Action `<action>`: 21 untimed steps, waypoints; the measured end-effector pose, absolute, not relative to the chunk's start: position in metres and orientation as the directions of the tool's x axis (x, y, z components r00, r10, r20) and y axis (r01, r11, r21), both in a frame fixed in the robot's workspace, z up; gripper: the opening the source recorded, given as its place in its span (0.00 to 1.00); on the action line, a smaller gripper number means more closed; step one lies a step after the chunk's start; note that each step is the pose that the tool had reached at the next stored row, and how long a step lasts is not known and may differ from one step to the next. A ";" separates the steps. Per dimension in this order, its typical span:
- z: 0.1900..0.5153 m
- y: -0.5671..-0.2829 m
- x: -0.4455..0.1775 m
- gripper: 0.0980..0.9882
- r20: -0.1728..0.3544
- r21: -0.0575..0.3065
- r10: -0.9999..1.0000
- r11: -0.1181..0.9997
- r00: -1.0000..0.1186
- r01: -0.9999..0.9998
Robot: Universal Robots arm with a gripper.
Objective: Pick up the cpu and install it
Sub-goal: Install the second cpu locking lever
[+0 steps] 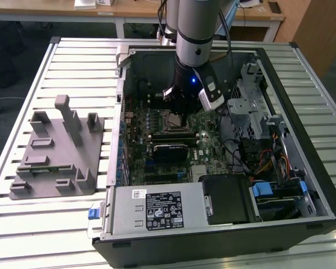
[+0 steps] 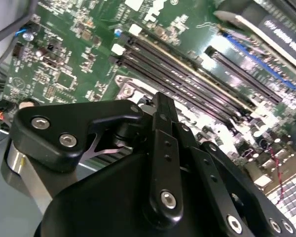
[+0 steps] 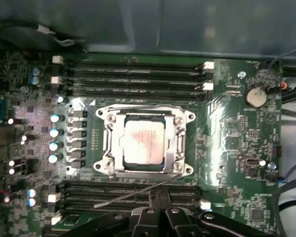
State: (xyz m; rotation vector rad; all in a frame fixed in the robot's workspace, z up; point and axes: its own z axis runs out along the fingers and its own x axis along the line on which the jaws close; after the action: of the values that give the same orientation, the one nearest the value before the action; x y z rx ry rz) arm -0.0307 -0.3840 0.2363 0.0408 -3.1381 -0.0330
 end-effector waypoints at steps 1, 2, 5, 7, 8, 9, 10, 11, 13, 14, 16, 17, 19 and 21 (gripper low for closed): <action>0.236 -0.385 -0.033 0.02 0.003 0.021 -0.026 0.999 -1.000 -0.026; 0.236 -0.385 -0.035 0.02 0.003 0.021 -0.026 0.999 -1.000 -0.026; 0.236 -0.386 -0.041 0.02 0.003 0.021 -0.026 0.999 -1.000 -0.026; 0.236 -0.387 -0.044 0.02 0.003 0.021 -0.026 0.999 -1.000 -0.026; 0.236 -0.387 -0.045 0.02 0.003 0.021 -0.026 0.999 -1.000 -0.026; 0.236 -0.387 -0.046 0.02 0.003 0.021 -0.026 0.999 -1.000 -0.026; 0.236 -0.387 -0.048 0.02 0.003 0.021 -0.026 0.999 -1.000 -0.026; 0.236 -0.387 -0.049 0.02 0.003 0.021 -0.026 0.999 -1.000 -0.026; 0.236 -0.387 -0.052 0.02 0.003 0.021 -0.026 0.999 -1.000 -0.026; 0.236 -0.387 -0.052 0.02 0.003 0.021 -0.026 0.999 -1.000 -0.026; 0.236 -0.387 -0.052 0.02 0.004 0.021 -0.026 0.999 -1.000 -0.026; 0.236 -0.387 -0.052 0.02 0.007 0.021 -0.026 0.999 -1.000 -0.026; 0.236 -0.387 -0.052 0.02 0.017 0.022 -0.026 0.999 -1.000 -0.026; 0.234 -0.387 -0.052 0.02 0.027 0.025 -0.026 0.999 -0.999 -0.025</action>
State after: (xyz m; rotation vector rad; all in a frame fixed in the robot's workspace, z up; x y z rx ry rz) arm -0.0522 -0.3870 0.2344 0.0402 -3.1137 -0.0380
